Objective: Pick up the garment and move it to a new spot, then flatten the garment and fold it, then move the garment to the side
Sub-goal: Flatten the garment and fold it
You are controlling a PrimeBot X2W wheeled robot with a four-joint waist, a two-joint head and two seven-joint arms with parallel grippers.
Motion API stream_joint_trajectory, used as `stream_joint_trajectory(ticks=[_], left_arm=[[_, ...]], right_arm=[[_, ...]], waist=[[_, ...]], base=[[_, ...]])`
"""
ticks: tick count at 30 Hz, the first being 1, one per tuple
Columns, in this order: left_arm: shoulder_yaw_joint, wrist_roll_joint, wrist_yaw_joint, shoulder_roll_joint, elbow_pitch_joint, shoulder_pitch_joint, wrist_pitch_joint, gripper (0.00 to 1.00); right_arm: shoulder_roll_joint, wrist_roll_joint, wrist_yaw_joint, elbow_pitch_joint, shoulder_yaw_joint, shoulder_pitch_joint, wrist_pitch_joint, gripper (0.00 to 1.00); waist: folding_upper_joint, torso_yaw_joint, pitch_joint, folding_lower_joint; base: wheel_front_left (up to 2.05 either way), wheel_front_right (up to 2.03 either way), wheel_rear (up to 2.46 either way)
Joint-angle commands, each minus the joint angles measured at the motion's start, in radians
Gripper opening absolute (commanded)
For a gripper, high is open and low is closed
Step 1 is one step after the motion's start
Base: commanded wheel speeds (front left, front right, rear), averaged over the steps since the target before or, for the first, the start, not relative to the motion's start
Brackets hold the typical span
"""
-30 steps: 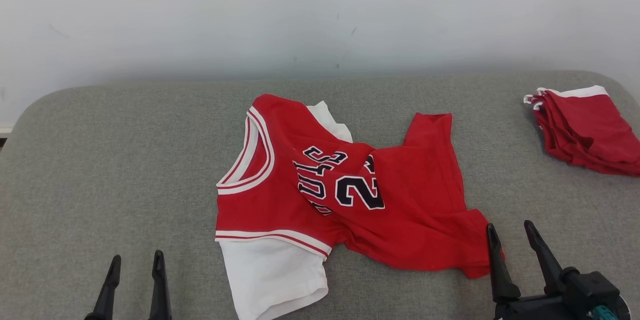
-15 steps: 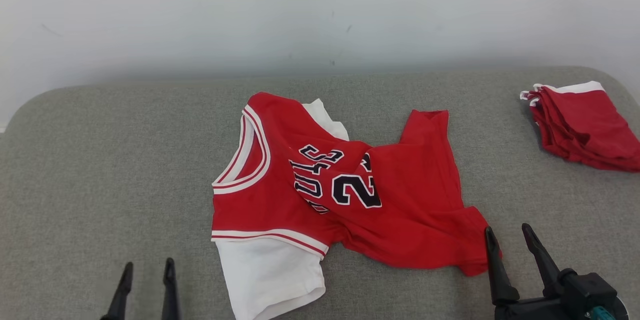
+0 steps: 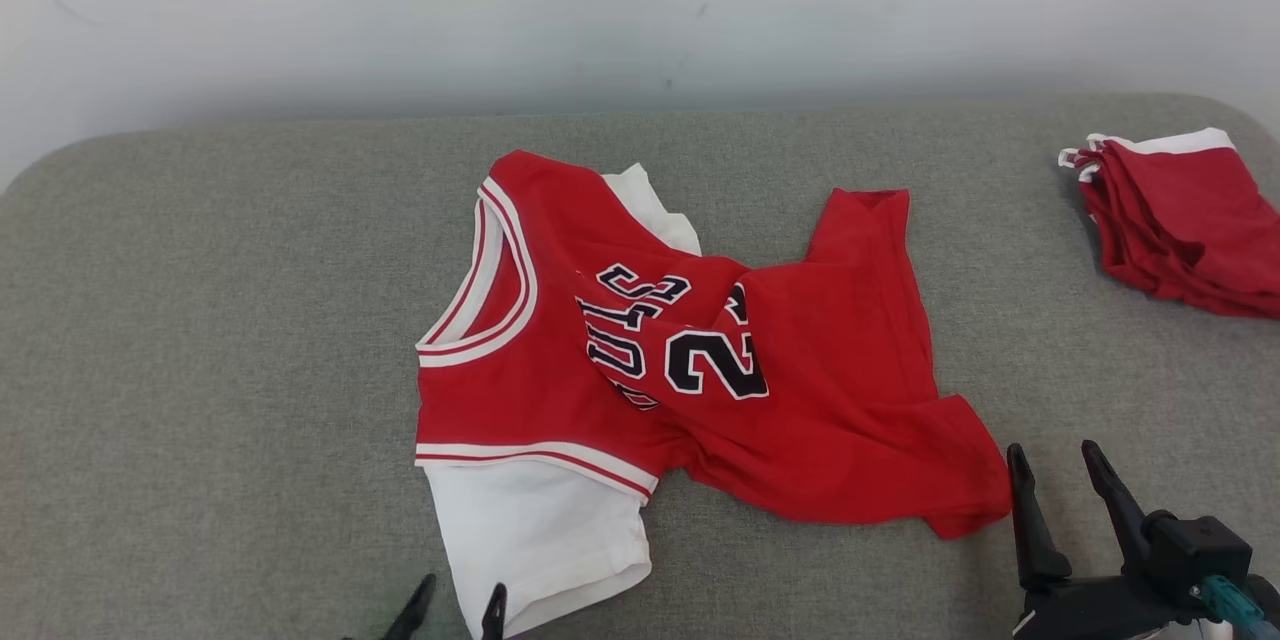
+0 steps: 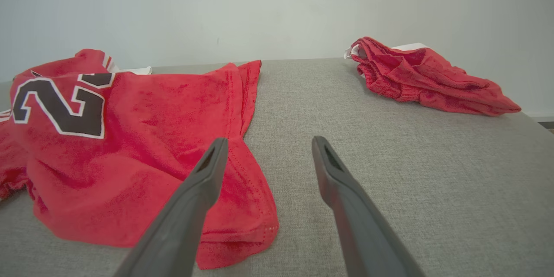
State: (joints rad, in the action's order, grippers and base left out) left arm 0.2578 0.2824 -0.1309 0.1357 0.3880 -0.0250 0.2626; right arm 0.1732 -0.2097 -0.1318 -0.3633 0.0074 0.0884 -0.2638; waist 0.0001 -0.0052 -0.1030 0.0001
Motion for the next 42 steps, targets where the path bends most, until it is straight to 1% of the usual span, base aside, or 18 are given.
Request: stream_joint_trajectory(ticks=[1,4,9,13,19,22,23,24,25,26,29,32,37,42], left_arm=[[0.021,0.01,0.001,0.005,0.032,-0.012,0.003,1.0],[0.047,0.026,0.001,0.011,0.071,-0.024,0.003,1.0],[0.055,0.053,0.001,0.014,0.122,-0.033,0.003,1.0],[0.06,0.065,0.002,0.009,0.161,-0.035,0.002,1.0],[0.097,0.093,0.001,-0.003,0.223,-0.056,-0.002,1.0],[0.108,0.109,0.001,-0.01,0.251,-0.07,-0.004,1.0],[0.114,0.119,0.001,-0.015,0.264,-0.074,-0.004,1.0],[0.119,0.129,0.001,-0.022,0.276,-0.081,-0.004,0.84],[0.125,0.14,0.0,-0.028,0.29,-0.089,-0.006,0.41],[0.137,0.15,0.0,-0.032,0.301,-0.093,-0.008,0.0],[0.162,0.184,-0.002,-0.045,0.303,-0.107,-0.008,0.0],[0.161,0.199,0.0,-0.038,0.265,-0.11,-0.003,0.0],[0.095,0.214,0.001,-0.032,0.112,-0.09,0.003,0.0],[0.031,0.197,0.001,-0.002,-0.045,-0.104,0.003,0.0]], right_arm=[[0.008,-0.009,0.003,-0.024,-0.005,0.012,-0.001,1.0],[0.01,-0.014,0.003,-0.072,-0.003,0.029,-0.001,1.0],[0.015,-0.027,0.003,-0.15,0.017,0.055,-0.001,1.0],[0.013,-0.049,0.003,-0.22,0.039,0.081,-0.001,1.0],[0.006,-0.077,0.003,-0.312,0.071,0.113,0.0,1.0],[0.004,-0.085,0.003,-0.334,0.085,0.127,0.0,1.0],[0.001,-0.093,0.003,-0.348,0.093,0.133,0.0,0.93],[-0.001,-0.1,0.003,-0.358,0.1,0.138,0.0,0.36],[-0.002,-0.106,0.003,-0.366,0.106,0.141,0.0,0.09],[-0.002,-0.109,0.003,-0.371,0.112,0.144,0.0,0.0],[0.003,-0.12,0.003,-0.363,0.118,0.148,0.0,0.0],[0.011,-0.115,0.003,-0.323,0.117,0.121,0.0,0.0],[0.009,-0.103,0.003,-0.182,0.133,0.058,-0.001,0.0],[0.017,-0.12,0.003,-0.042,0.164,0.042,-0.001,0.0]], waist=[[-0.0001,0.0,-0.009,-0.0001],[-0.0001,0.001,-0.016,-0.0001],[-0.0001,0.006,-0.026,-0.0001],[-0.0001,0.008,-0.028,-0.0001],[-0.0001,0.015,-0.029,-0.0001],[-0.0001,0.016,-0.028,-0.0001],[-0.0001,0.015,-0.028,-0.0001],[-0.0001,0.015,-0.027,-0.0001],[-0.0001,0.014,-0.025,-0.0001],[-0.0001,0.013,-0.024,-0.0001],[-0.0001,0.011,-0.022,-0.0001],[-0.0001,0.012,-0.019,-0.0001],[-0.0001,0.01,-0.021,-0.0001],[-0.0001,-0.007,-0.033,-0.0001]], base=[[0.0,0.0,0.0],[0.0,0.0,0.0],[0.0,0.0,0.0],[0.0,0.0,0.0],[0.0,0.0,0.0],[0.0,0.0,0.0],[0.0,0.0,0.0],[0.0,0.0,0.0],[0.0,0.0,0.0],[0.0,0.0,0.0],[0.0,0.0,0.0],[0.0,0.0,0.0],[0.0,0.0,0.0],[0.0,0.0,0.0]])
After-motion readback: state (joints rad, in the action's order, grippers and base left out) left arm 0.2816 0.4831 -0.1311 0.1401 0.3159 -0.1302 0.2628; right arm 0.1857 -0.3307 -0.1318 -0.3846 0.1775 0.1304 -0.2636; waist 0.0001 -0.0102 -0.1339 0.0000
